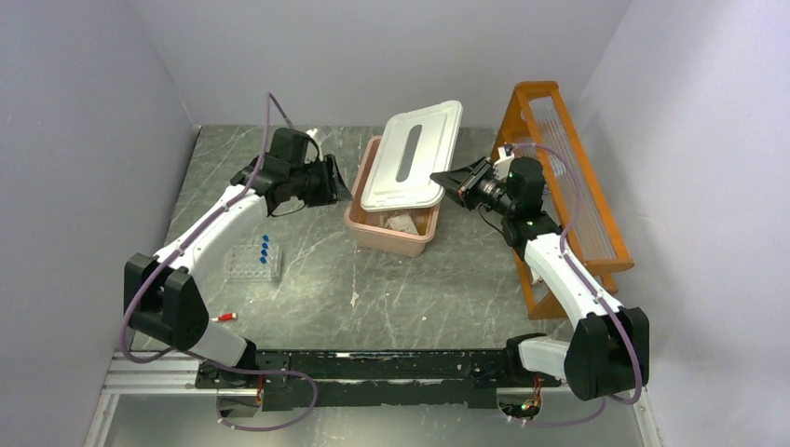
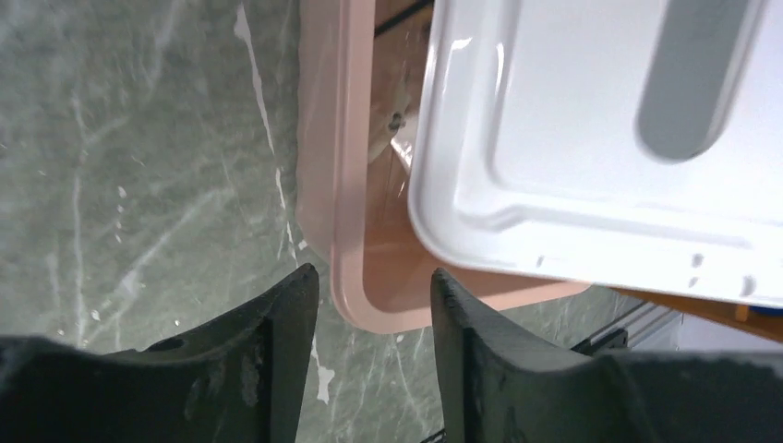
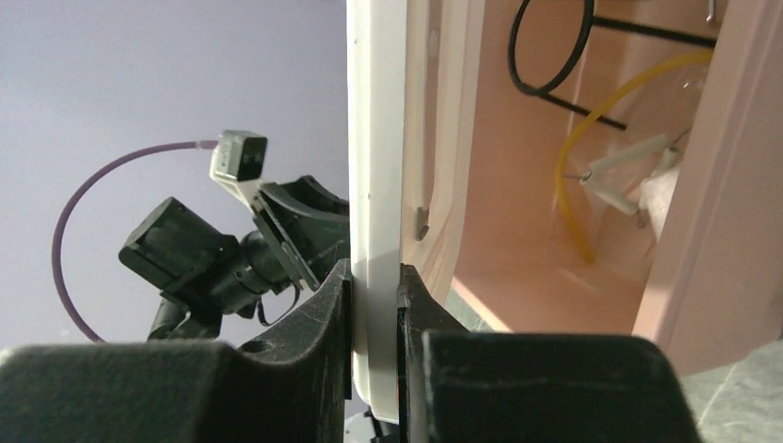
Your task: Organize the chemistry lab equipment
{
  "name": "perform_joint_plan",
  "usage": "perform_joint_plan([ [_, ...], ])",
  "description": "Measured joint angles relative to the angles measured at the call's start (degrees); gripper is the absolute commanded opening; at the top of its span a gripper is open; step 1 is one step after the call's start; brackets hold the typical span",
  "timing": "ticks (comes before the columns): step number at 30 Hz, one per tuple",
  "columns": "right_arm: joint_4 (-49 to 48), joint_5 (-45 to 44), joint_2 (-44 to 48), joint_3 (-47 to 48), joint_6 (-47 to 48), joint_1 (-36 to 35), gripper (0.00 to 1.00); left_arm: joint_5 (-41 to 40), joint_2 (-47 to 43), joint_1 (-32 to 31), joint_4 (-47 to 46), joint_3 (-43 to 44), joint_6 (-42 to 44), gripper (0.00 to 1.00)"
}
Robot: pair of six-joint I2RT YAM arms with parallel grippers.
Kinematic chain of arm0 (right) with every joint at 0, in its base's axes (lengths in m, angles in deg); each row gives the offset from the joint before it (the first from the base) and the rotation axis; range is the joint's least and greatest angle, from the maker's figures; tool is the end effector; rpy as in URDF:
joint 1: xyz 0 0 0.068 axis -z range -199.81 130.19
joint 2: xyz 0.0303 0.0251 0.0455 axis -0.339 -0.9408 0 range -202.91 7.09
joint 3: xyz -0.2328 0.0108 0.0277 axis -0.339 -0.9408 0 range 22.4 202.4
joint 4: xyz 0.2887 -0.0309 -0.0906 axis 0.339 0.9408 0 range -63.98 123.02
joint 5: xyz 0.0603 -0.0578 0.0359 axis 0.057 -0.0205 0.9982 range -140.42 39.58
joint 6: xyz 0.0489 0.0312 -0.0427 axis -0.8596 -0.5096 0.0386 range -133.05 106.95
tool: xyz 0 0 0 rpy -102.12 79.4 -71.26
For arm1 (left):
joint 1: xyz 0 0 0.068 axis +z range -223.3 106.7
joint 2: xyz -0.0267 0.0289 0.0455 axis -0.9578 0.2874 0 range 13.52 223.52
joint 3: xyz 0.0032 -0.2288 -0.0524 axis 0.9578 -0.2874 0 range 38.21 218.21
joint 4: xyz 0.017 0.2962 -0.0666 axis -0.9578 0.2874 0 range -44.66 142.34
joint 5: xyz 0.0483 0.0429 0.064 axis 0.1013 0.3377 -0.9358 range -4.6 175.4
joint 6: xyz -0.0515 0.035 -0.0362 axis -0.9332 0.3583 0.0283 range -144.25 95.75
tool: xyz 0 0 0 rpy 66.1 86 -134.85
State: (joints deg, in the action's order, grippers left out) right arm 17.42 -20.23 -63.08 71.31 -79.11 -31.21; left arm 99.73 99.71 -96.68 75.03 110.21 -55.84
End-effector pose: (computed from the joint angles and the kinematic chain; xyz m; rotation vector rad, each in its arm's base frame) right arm 0.3455 0.1002 0.2478 0.5238 1.9344 1.3930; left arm 0.3576 -0.1707 0.2332 -0.0445 2.4365 -0.7494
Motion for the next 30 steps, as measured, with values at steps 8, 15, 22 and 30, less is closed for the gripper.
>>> perform_joint_plan([
  [8, -1.81, 3.98, 2.56, -3.58, -7.23, 0.0, 0.0, -2.38, -2.97, 1.95, -0.61, 3.26, -0.39, 0.6],
  [15, -1.73, 5.4, 2.95, -6.45, -9.11, -0.02, 0.25, -0.09, -1.68, 2.45, -1.79, 3.26, -1.07, 0.69],
  [22, 8.02, 2.62, 3.08, -4.31, -4.07, -0.13, 0.61, 4.24, 2.45, 2.45, -3.72, 3.23, -1.66, 0.71],
  [30, 24.33, -2.08, 2.38, 4.48, 7.34, -0.15, 0.74, 6.19, 8.28, 3.08, -2.91, 6.21, 0.42, 0.71],
])
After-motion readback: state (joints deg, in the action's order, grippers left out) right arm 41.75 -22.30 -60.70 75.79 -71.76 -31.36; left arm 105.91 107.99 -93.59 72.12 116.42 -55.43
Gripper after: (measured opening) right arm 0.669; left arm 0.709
